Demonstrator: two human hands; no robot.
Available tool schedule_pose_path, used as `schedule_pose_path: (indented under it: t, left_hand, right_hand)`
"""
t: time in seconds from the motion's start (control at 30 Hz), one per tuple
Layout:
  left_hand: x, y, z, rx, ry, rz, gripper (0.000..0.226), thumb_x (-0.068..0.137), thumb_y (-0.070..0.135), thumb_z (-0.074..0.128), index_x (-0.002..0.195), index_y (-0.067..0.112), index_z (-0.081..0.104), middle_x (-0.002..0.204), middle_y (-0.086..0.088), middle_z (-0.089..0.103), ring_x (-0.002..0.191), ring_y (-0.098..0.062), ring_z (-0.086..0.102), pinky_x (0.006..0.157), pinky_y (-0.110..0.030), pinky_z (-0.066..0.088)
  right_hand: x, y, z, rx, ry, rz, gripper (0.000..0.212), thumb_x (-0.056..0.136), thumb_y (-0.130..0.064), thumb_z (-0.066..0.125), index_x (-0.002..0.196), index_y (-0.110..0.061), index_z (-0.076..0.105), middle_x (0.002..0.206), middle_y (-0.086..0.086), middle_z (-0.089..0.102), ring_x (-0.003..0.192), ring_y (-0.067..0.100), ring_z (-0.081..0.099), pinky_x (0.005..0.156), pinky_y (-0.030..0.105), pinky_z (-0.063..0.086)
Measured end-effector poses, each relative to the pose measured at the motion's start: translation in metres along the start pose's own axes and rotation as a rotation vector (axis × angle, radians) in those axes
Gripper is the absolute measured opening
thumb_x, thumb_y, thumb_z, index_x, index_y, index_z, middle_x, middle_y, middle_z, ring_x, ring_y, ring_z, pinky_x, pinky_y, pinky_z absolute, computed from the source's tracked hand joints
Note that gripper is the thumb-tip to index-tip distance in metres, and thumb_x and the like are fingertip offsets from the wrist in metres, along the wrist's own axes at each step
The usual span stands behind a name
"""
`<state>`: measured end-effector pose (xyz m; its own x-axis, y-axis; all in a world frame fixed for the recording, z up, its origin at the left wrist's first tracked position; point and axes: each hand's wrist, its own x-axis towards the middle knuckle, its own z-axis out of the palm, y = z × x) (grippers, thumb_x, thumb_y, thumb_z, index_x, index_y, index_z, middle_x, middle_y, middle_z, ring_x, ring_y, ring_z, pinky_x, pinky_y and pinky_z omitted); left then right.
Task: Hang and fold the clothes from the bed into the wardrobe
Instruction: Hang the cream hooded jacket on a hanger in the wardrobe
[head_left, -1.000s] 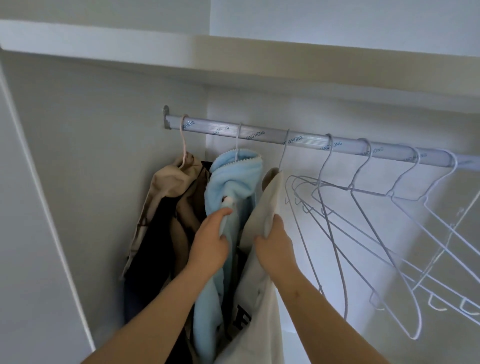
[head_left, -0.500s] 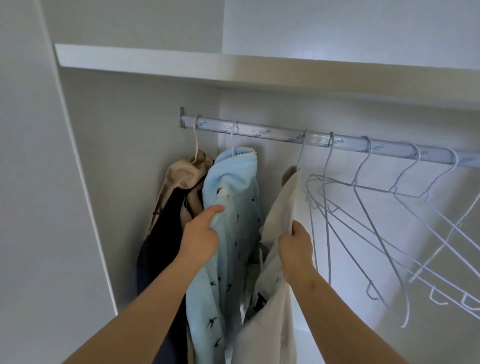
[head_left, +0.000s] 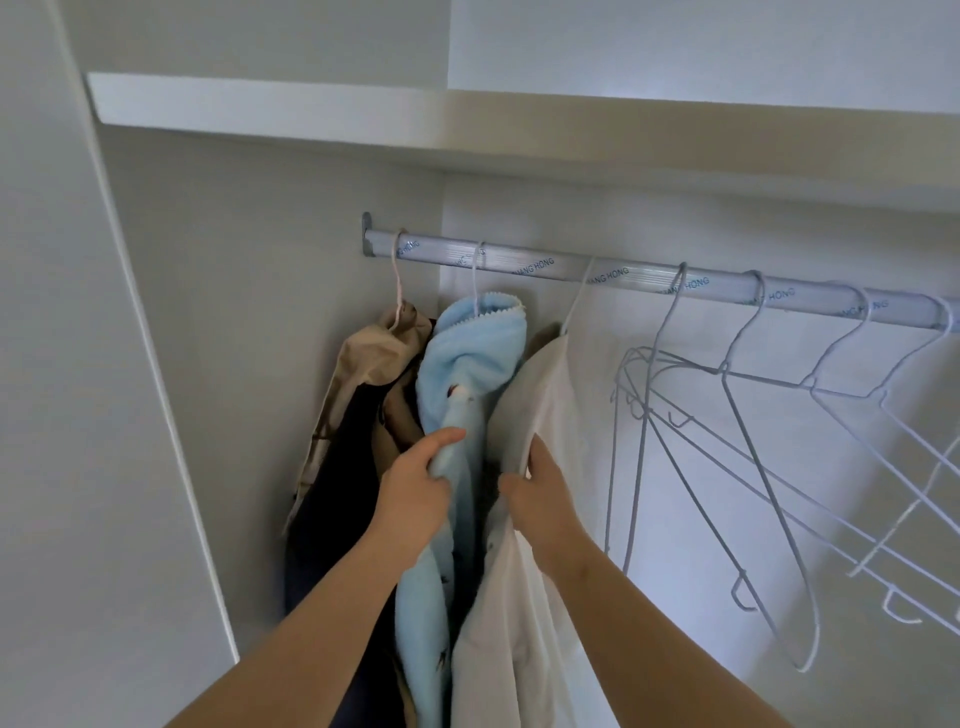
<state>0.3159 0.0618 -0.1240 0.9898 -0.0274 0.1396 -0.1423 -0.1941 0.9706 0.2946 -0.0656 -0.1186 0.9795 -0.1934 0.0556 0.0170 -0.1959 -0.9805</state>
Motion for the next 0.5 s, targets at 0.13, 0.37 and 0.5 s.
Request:
schedule_pose_path:
  t: [0.13,0.37,0.5]
  left_hand:
    - [0.002,-0.002,-0.003,0.011,0.012,0.013,0.055,0.086,-0.011,0.042,0.105,0.039,0.058,0.104,0.008,0.057,0.081,0.001,0.055,0.061,-0.003,0.045]
    - [-0.009,0.001,0.009,0.024,0.062,0.011,0.036,0.088,0.003,0.051,0.101,0.036,0.057,0.101,0.006,0.056,0.085,-0.009,0.055,0.072,-0.018,0.044]
    - [-0.037,-0.007,0.01,-0.009,0.073,-0.029,0.032,0.089,0.006,0.052,0.098,0.036,0.057,0.097,0.011,0.054,0.079,-0.004,0.054,0.062,-0.015,0.042]
  right_hand:
    - [0.003,0.004,0.002,0.024,0.087,0.004,0.053,0.089,0.0,0.043,0.137,-0.021,0.039,0.112,0.001,0.058,0.082,0.008,0.056,0.07,0.021,0.05]
    - [-0.01,0.012,0.003,0.021,0.128,0.035,0.051,0.094,-0.022,0.046,0.143,-0.02,0.034,0.135,0.006,0.05,0.119,0.023,0.051,0.102,0.045,0.043]
    - [-0.038,0.02,0.003,-0.002,0.121,0.026,0.052,0.096,-0.035,0.045,0.144,-0.02,0.032,0.142,0.004,0.045,0.127,0.02,0.045,0.108,0.041,0.038]
